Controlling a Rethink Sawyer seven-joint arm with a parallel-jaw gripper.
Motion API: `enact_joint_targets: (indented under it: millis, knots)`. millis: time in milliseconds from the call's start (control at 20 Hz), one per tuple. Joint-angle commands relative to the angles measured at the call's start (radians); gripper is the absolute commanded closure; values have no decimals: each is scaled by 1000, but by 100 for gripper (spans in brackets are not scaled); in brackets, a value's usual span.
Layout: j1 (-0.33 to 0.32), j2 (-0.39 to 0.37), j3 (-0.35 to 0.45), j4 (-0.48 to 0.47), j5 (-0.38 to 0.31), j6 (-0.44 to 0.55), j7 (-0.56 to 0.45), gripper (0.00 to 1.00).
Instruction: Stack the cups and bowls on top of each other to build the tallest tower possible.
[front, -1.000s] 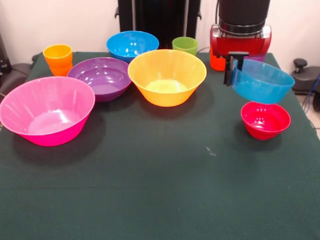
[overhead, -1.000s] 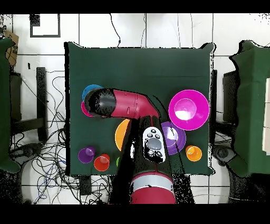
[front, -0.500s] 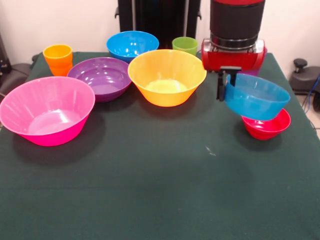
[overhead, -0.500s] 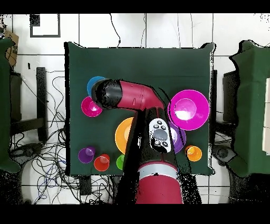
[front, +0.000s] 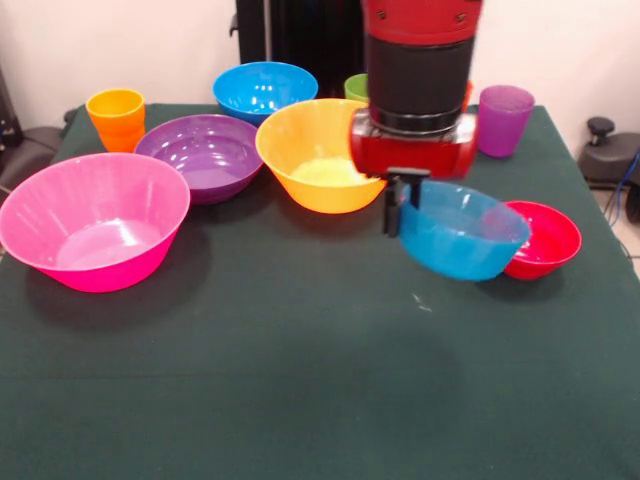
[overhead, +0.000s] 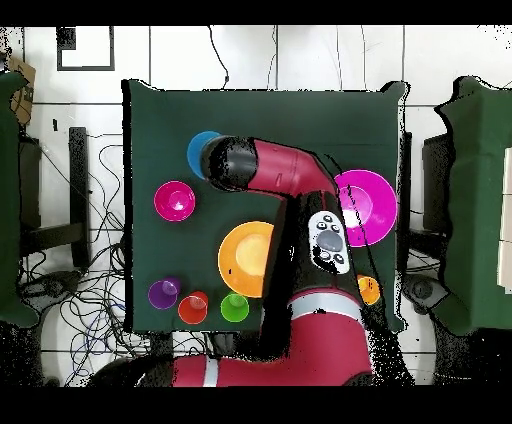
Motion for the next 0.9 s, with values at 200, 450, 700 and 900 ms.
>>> enact_joint_targets:
  millis: [200,450,700,900]
  knots:
    - [-74,73,123,-101,-110,168,-170,100]
    - [-64,97,124,-71,-134,66,-111,100]
    - [-48,92,113,-48,-151,45,-75,100]
    - [-30,86,94,-27,-178,-28,-34,100]
